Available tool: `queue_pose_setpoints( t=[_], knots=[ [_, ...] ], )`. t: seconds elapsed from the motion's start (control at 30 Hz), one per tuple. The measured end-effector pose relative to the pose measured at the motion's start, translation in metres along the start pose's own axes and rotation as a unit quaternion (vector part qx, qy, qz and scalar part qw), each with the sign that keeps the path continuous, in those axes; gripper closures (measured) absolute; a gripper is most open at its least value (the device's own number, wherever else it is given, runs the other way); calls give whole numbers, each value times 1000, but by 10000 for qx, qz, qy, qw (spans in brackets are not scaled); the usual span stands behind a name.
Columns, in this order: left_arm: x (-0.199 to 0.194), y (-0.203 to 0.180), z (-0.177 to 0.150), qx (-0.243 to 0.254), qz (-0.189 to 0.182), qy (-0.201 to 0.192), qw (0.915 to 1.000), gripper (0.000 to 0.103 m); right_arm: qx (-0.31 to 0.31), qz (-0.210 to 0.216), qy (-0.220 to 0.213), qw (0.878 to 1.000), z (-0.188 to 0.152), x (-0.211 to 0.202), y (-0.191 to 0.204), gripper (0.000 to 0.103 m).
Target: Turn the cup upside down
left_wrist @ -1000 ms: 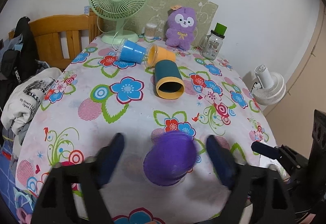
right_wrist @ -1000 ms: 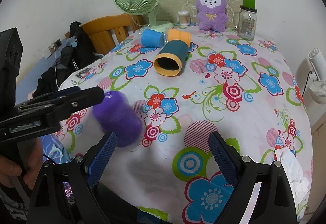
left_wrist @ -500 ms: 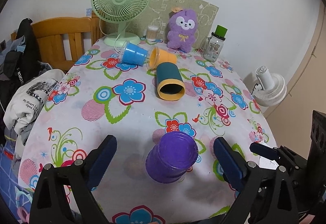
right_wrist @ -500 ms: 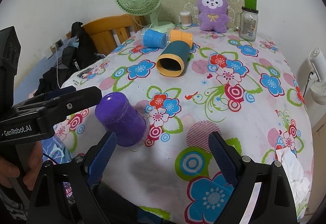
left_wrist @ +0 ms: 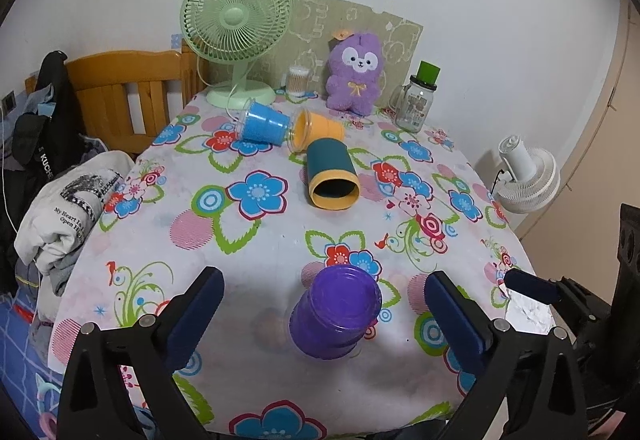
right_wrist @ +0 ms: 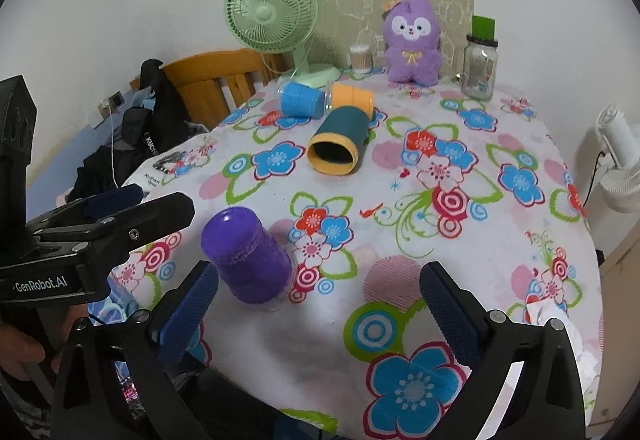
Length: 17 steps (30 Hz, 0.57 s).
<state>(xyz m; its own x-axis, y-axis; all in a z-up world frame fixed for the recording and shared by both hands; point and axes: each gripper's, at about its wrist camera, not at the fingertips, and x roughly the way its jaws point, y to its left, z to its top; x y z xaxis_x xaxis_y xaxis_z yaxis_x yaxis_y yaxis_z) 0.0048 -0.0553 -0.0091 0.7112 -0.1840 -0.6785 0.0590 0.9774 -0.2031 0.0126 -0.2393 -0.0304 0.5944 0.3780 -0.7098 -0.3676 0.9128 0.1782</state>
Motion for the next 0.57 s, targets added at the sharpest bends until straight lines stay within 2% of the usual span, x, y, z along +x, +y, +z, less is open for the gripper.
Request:
queue_pose_setpoints(
  t=[0.23, 0.57],
  knots=[
    [-9, 2, 2, 5, 27, -143, 9999, 0, -43, -131, -198, 9997, 4, -9, 4, 1],
    [-17, -2, 1, 128, 140, -328, 9993, 0, -105, -123, -245, 9996, 4, -12, 7, 1]
  ],
)
